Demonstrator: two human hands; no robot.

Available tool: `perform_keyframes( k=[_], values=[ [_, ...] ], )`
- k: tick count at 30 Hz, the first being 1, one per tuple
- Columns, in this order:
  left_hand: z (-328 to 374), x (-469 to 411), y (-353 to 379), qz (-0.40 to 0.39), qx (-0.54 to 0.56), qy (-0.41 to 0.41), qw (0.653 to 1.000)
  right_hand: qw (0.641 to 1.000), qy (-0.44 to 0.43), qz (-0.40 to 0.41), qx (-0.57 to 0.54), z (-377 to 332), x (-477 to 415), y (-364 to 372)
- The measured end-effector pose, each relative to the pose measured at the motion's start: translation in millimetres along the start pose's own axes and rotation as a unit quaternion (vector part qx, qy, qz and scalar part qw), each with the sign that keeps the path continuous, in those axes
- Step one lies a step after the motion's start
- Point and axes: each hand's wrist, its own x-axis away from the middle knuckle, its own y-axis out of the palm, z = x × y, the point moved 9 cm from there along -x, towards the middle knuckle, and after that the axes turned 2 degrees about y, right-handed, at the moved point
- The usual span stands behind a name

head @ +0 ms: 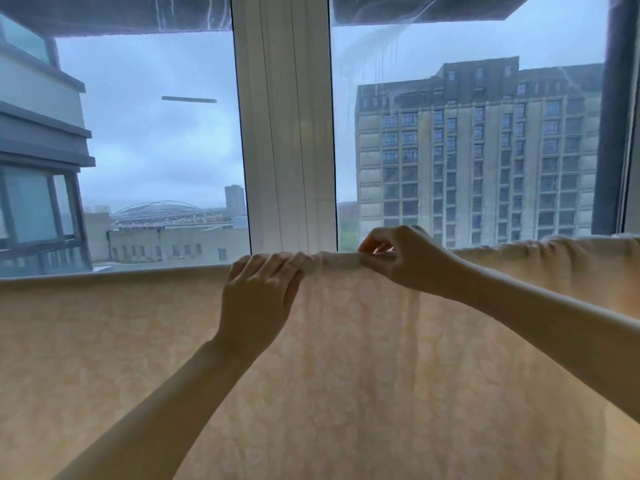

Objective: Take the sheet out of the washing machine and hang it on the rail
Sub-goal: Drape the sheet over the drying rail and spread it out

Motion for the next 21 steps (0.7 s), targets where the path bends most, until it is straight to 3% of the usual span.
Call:
perform_keyframes(
  k=[8,21],
  values=[
    [-4,0,-8,-0.012,0.006,0.008,1.000,0.997,-0.001,0.076,0.002,-2,10,-1],
    [-2,1,-22,-0.016,0.024,-0.006,1.000,0.995,-0.041,0.092,0.000,-8,-4,-7]
  ],
)
